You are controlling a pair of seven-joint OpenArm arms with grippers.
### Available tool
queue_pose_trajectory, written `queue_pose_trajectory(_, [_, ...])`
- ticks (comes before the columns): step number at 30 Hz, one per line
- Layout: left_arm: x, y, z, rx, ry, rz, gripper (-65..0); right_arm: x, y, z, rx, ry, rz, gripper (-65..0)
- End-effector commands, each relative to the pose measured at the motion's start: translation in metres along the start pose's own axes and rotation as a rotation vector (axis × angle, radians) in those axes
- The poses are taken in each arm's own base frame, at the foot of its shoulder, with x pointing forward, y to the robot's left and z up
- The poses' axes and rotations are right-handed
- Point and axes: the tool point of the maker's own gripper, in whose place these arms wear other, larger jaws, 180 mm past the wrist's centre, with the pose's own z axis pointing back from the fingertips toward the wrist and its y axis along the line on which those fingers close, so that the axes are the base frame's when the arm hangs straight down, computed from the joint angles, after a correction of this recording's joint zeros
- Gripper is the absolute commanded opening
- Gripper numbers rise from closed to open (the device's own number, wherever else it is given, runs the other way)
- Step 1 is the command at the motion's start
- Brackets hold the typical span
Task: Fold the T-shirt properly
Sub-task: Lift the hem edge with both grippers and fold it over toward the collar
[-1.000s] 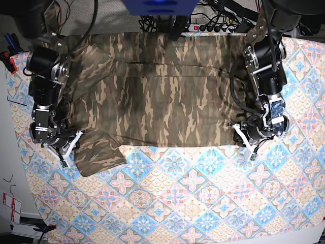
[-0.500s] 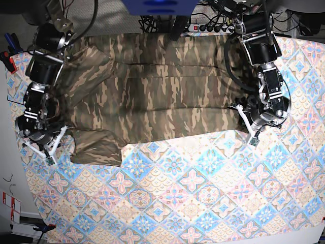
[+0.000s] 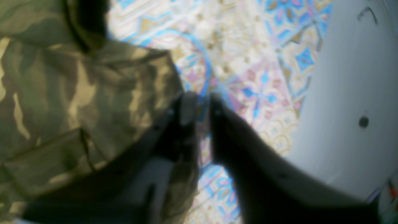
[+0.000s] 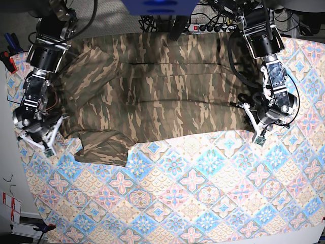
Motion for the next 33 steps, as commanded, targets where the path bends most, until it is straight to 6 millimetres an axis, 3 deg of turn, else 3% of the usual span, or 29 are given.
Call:
queue_pose_trajectory(1, [0.015,0.010,0.005,0.025,-0.042,-0.004,-65.0,0.020,-0.010,0.006,-0.027,-0.050,0.023,-45.5])
queue_pose_trajectory(6, [0.015,0.010,0.005,0.026,-0.041,-0.005,-65.0,0.035,0.008,0.001,0.009,-0.072,0.072,-23.2])
queue_pose_trajectory(9, [0.015,0.010,0.005,0.026,-0.041,-0.005,-65.0,0.066,0.015,0.001,0.024,-0.143,0.059,-14.8])
queue_pose_trajectory(18, [0.015,0.009,0.004,0.024,-0.040,-0.007,-65.0,0.098,0.058,-0.036,0.200,-0.190,-0.047,-14.0])
queue_pose_trajectory(24, [0.014,0.010,0.005,0.027,-0.037,-0.007,-65.0,0.082,0.062,-0.051,0.251,-0.210,-0.194,-14.0])
queue_pose_trajectory(28, [0.014,0.010,0.004,0.027,-0.037,-0.008,-65.0,0.073,0.073,-0.059,0.286,-0.200,-0.220,-14.0])
queue_pose_trajectory(33, [0.016,0.010,0.004,0.025,-0.042,-0.008,-65.0,0.072,0.073,-0.060,0.289,-0.209,-0.230,-14.0])
